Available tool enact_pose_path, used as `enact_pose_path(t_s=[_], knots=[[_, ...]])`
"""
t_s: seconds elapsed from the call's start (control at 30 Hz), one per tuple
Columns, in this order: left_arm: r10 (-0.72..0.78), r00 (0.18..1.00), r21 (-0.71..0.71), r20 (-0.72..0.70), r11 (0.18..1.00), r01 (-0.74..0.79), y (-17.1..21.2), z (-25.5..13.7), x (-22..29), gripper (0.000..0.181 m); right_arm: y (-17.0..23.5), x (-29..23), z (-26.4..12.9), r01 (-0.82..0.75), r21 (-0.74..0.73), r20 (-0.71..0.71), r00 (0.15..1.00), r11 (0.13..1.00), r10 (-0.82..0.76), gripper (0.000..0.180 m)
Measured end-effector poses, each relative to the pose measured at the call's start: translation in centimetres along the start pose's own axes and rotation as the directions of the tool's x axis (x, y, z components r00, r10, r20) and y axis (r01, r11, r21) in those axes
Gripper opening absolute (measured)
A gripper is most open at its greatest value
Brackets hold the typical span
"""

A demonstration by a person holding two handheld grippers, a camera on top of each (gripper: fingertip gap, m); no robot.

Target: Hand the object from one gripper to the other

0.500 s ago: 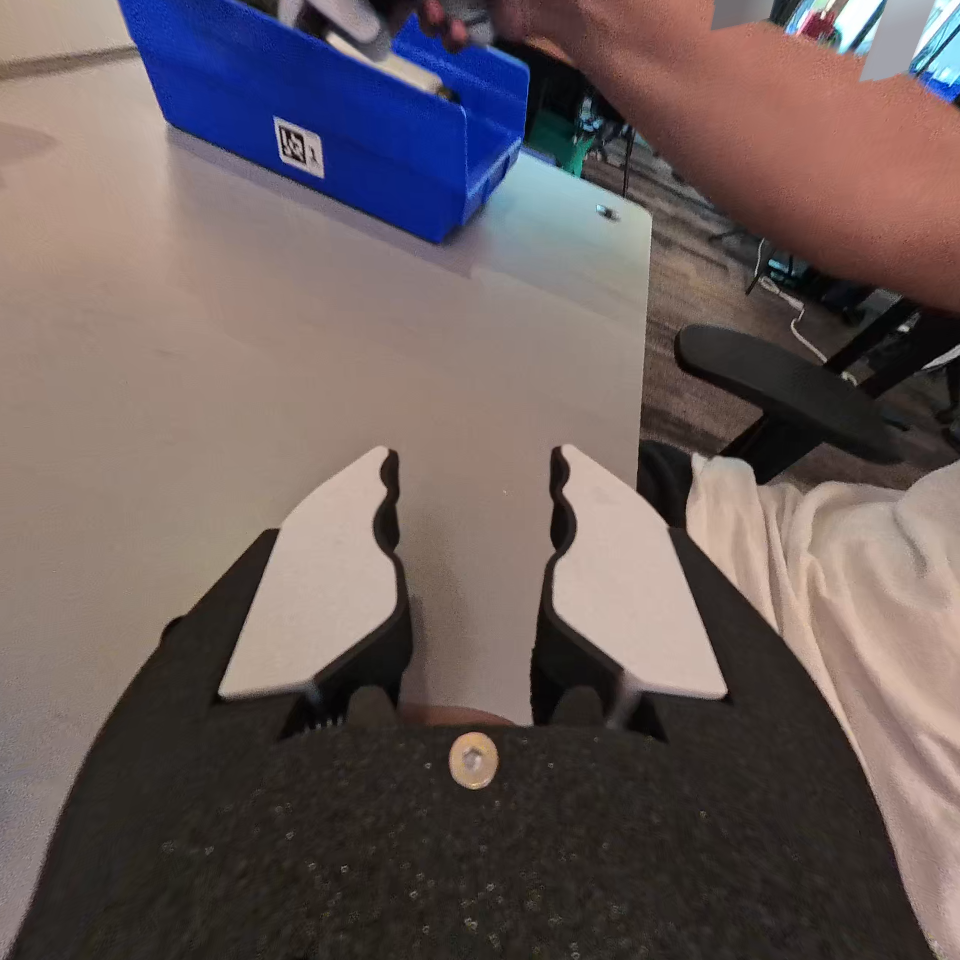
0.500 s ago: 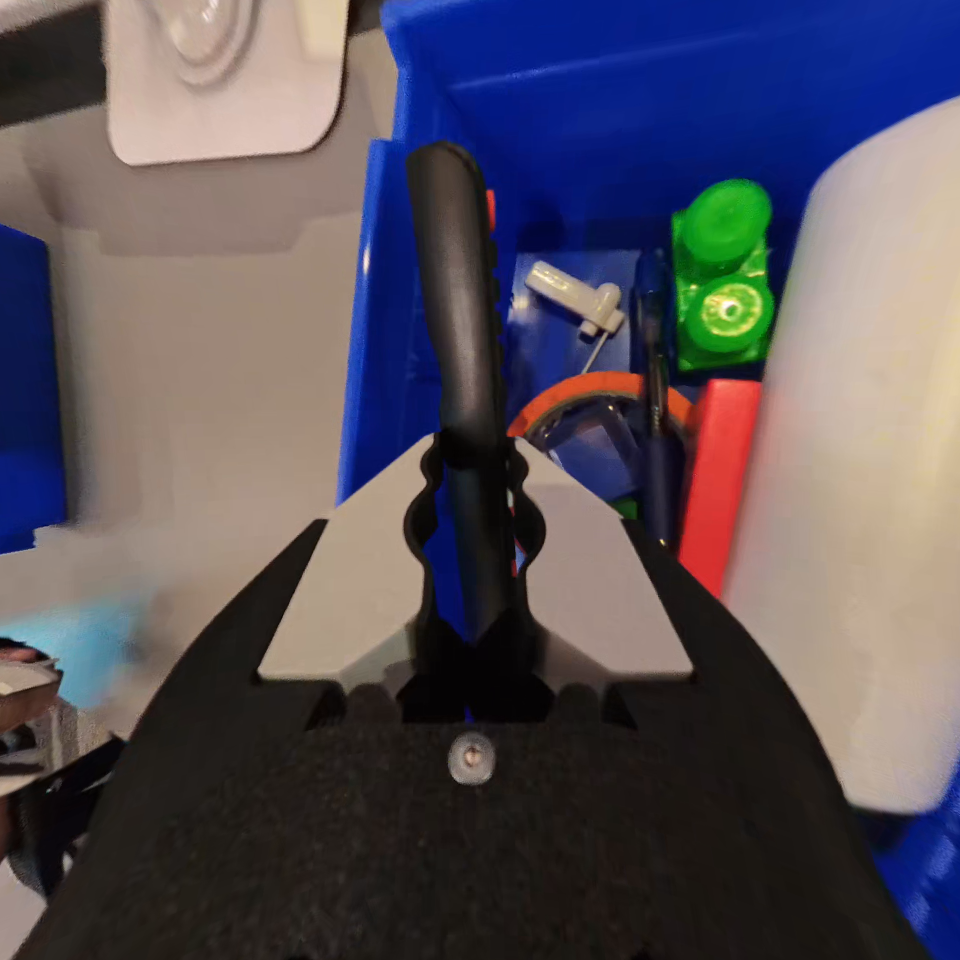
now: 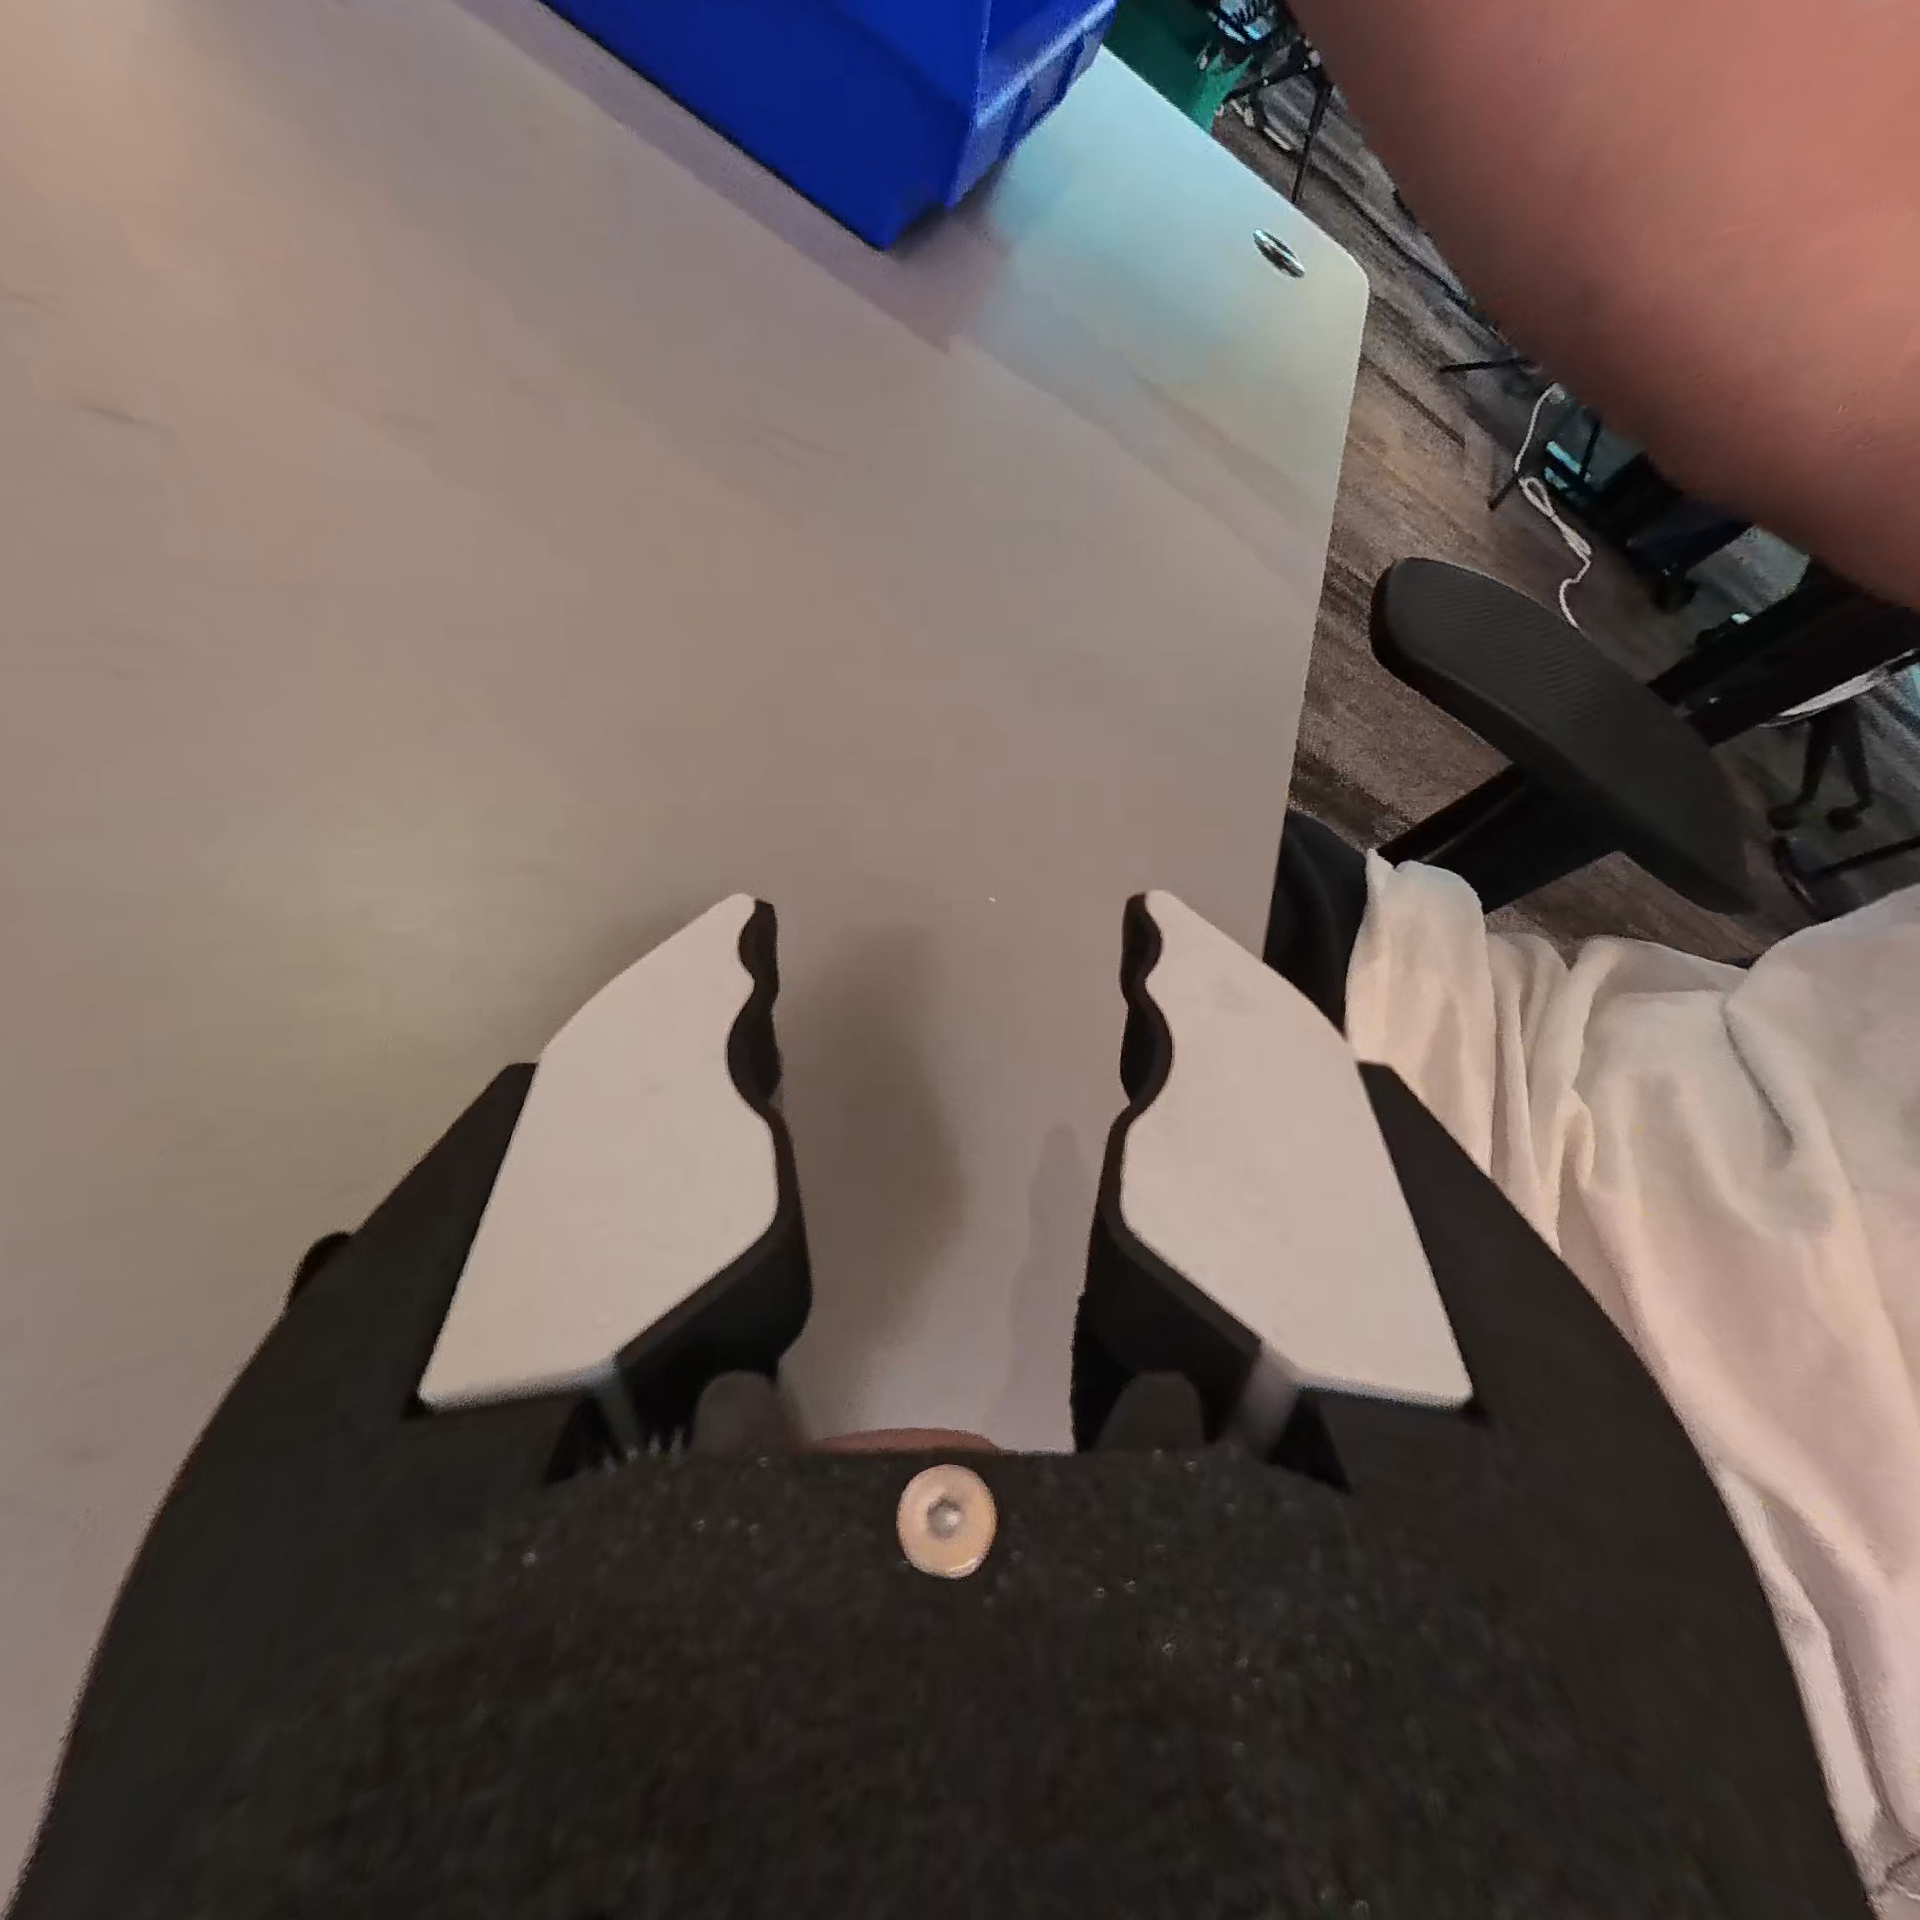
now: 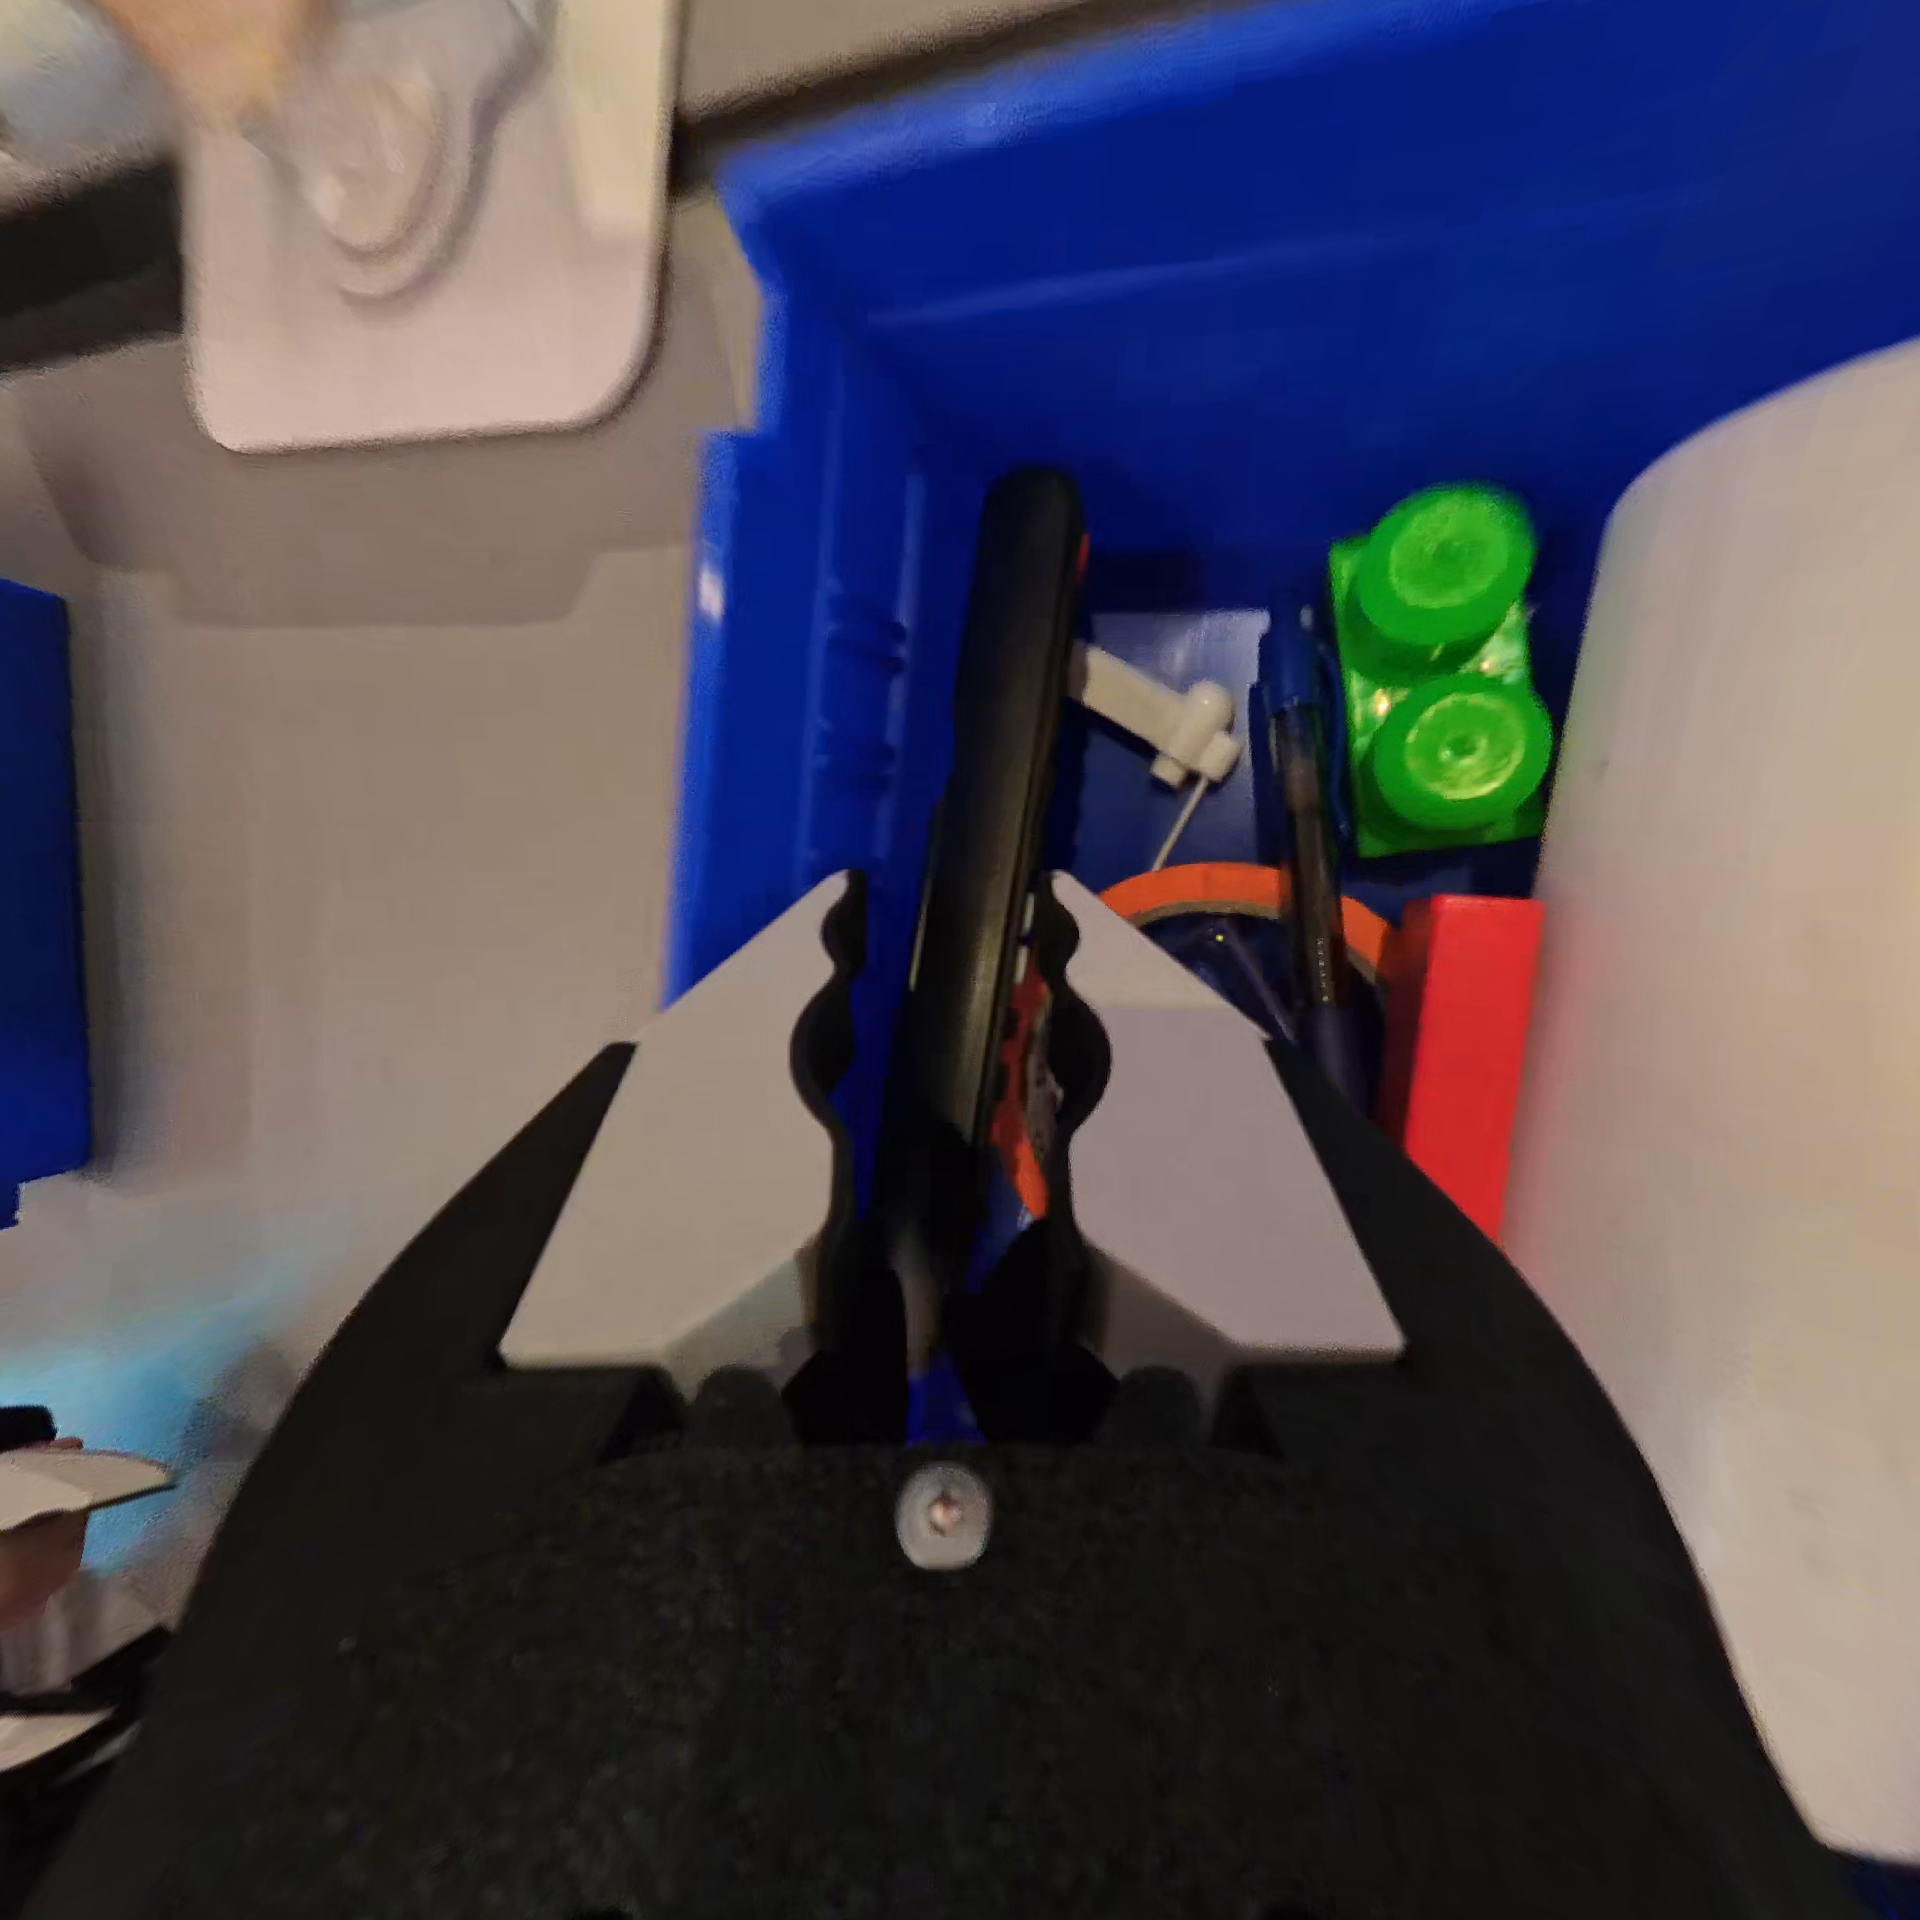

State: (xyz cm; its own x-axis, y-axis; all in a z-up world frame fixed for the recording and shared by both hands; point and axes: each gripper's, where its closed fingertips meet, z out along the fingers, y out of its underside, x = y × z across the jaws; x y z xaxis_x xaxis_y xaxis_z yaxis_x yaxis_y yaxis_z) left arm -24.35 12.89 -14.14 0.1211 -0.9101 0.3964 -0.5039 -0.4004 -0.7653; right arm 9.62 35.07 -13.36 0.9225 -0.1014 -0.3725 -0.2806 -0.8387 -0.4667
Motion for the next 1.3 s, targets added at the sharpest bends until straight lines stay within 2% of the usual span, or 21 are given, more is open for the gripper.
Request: enact_pose_path(t_s=[0.07,0.17,0.23,0.3,0.37,0.47,0.53,0.6,0.67,0.73,0.8,0.87,0.93,1.03,1.17,1.27,1.3], knots=[[0.002,1.0,0.009,0.01,1.0,-0.002,-0.2,-0.2,-0.2,0.063,-1.6,-1.3,-3.3,0.036,0.163,0.013,0.999,0.986,-0.039,0.038],[0.009,1.0,0.027,0.027,1.0,-0.009,-0.4,-0.3,-0.6,0.062,-2.4,-5.1,-9.7,0.134,0.407,0.012,0.988,0.904,-0.152,0.045],[-0.012,1.0,0.05,0.015,0.999,0.011,-0.8,-0.2,-0.5,0.061,-0.2,-9.6,-12.5,0.232,0.488,0.04,0.957,0.842,-0.287,0.047],[-0.073,0.995,0.098,-0.066,0.992,0.079,-1.6,-0.2,0.4,0.058,4.4,-16.0,-13.5,0.277,0.555,0.186,0.878,0.784,-0.442,0.047],[-0.126,0.978,0.156,-0.165,0.976,0.152,-2.8,-0.4,1.5,0.059,10.2,-21.3,-13.3,0.24,0.605,0.353,0.774,0.759,-0.526,0.047],[-0.172,0.966,0.212,-0.191,0.954,0.211,-4.3,-1.4,1.4,0.06,18.2,-23.9,-10.1,0.15,0.611,0.454,0.738,0.777,-0.5,0.046],[-0.153,0.977,0.271,-0.152,0.944,0.19,-5.8,-3.4,0.8,0.059,22.9,-24.7,-6.8,0.156,0.524,0.51,0.73,0.837,-0.455,0.046],[-0.151,0.98,0.362,-0.131,0.913,0.189,-8.3,-7.0,0.1,0.058,25.6,-25.5,-5.0,0.192,0.419,0.564,0.711,0.887,-0.42,0.046],[-0.244,0.967,0.425,-0.075,0.869,0.253,-10.2,-11.2,-2.3,0.048,25.7,-25.8,-4.9,0.211,0.422,0.566,0.699,0.882,-0.438,0.045],[-0.397,0.909,0.414,0.13,0.855,0.314,-9.8,-14.8,-7.7,0.043,24.7,-25.0,-4.8,0.237,0.454,0.507,0.724,0.859,-0.467,0.043],[-0.466,0.774,0.342,0.428,0.876,0.339,-7.2,-17.8,-14.0,0.049,23.9,-24.6,-5.1,0.213,0.464,0.512,0.728,0.86,-0.457,0.043],[-0.513,0.631,0.285,0.582,0.855,0.433,-4.7,-19.5,-19.0,0.055,23.6,-24.1,-5.1,0.157,0.454,0.547,0.728,0.877,-0.414,0.043],[-0.564,0.544,0.264,0.622,0.804,0.532,-3.4,-19.8,-22.6,0.057,23.6,-24.0,-5.1,0.097,0.416,0.605,0.712,0.904,-0.355,0.043],[-0.636,0.469,0.268,0.613,0.726,0.633,-2.8,-18.7,-26.6,0.056,23.4,-23.9,-4.9,0.04,0.375,0.66,0.69,0.926,-0.297,0.044],[-0.679,0.44,0.231,0.588,0.661,0.714,-3.2,-16.2,-29.0,0.056,23.5,-23.6,-4.2,0.052,0.348,0.662,0.693,0.936,-0.285,0.044],[-0.612,0.441,0.156,0.657,0.682,0.714,-3.1,-15.3,-29.9,0.057,23.9,-23.6,-3.9,0.075,0.335,0.657,0.696,0.939,-0.29,0.044],[-0.579,0.437,0.125,0.688,0.688,0.714,-2.6,-15.3,-30.2,0.049,24.0,-23.6,-3.9,0.082,0.334,0.654,0.697,0.939,-0.293,0.044]])
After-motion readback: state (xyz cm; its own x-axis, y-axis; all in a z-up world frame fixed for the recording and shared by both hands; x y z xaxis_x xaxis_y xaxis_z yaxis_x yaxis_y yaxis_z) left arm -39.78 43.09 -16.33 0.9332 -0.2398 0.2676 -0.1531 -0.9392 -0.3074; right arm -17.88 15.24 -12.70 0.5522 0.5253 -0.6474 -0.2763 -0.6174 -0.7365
